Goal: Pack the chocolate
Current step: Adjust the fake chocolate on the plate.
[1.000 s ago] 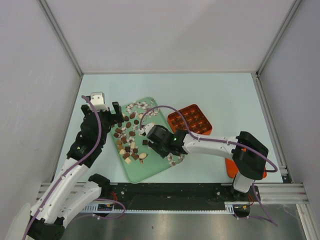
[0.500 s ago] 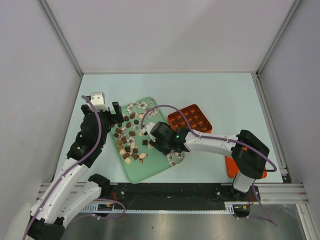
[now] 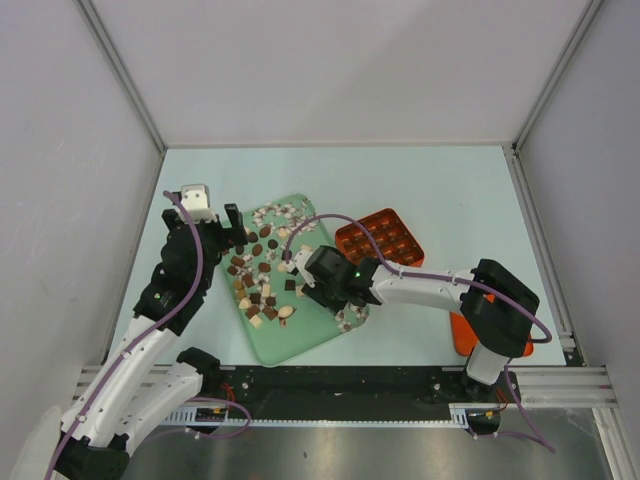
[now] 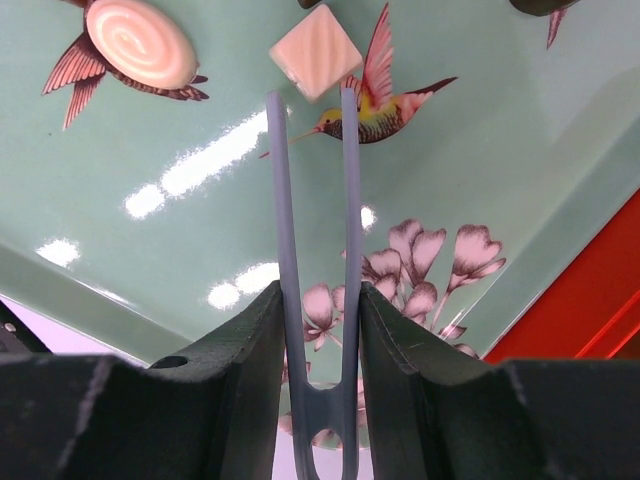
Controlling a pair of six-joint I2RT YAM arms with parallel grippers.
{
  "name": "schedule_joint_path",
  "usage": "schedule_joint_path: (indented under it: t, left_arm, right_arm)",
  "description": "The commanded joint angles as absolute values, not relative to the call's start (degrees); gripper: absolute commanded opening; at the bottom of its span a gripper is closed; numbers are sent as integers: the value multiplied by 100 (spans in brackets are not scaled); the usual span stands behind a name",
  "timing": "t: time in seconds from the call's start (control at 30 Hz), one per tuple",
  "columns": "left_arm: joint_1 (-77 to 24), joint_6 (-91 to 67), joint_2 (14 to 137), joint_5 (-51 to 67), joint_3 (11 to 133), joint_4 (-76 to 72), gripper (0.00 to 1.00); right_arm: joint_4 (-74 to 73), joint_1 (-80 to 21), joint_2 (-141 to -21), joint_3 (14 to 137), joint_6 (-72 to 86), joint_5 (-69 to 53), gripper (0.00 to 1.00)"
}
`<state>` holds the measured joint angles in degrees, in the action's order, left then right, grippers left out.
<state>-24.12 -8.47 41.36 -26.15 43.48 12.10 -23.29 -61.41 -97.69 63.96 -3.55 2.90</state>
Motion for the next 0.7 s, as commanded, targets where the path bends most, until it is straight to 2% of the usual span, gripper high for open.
schedule_joint_path:
  t: [0.0,0.67]
  left_arm:
    - [-2391,-712,4140,-2540,4342,1046,100]
    - [-2382,-703,4131,-2540,4342,1055,100]
  right_arm:
    - [-2057,-6082,-9659,6381,-422,246,38]
    - [-1644,-6126,-10046,6381,-351,158,39]
